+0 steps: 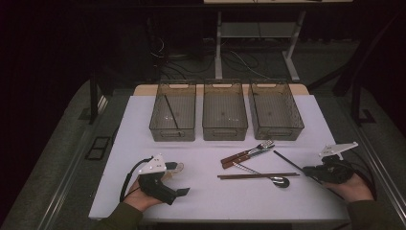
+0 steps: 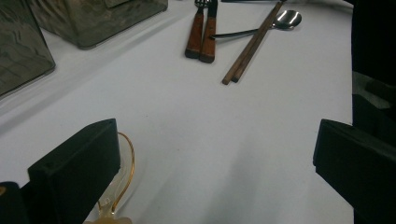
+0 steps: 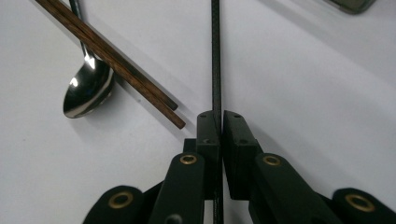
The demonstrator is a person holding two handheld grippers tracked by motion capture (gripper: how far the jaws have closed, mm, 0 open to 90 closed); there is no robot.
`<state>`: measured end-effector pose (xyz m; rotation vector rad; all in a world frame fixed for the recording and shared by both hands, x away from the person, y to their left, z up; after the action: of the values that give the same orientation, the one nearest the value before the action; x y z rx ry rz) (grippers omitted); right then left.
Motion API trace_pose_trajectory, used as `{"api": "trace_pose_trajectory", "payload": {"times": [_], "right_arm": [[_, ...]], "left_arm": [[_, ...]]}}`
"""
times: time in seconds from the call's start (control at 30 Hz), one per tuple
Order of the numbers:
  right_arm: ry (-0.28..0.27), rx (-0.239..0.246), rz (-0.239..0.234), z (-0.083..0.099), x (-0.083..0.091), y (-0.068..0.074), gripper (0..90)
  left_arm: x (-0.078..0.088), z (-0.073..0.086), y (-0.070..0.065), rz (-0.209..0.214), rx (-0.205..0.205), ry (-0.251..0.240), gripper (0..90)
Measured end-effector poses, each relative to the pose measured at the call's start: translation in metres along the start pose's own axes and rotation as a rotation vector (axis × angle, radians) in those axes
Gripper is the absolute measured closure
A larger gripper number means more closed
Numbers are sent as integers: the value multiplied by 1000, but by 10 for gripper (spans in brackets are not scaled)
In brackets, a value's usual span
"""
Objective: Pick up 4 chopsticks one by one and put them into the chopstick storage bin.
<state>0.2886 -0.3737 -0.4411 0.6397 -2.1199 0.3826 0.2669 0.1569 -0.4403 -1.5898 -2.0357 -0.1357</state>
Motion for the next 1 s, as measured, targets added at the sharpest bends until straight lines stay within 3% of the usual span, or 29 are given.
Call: {"api": "trace_pose_trajectory", "payload": {"times": [0.5, 1.0], "right_arm": [[-134, -4, -38, -13, 21, 2, 856], [-193, 17, -93, -41, 22, 20, 855]], "left_arm": [[-1, 0, 0, 1, 0, 1, 0], [-1, 0, 1, 2, 1, 2, 0]]}}
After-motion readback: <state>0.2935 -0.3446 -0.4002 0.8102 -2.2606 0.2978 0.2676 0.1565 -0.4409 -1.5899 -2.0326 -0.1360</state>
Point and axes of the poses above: each handheld gripper's, and its own axes: x roughly backward along the jaws, z roughly out of its underside, y roughly to its left, the point moved 1 cm from there along -x, roughly forward along the jaws, and after that the axes turned 11 degrees about z, right-handed, at the moved point
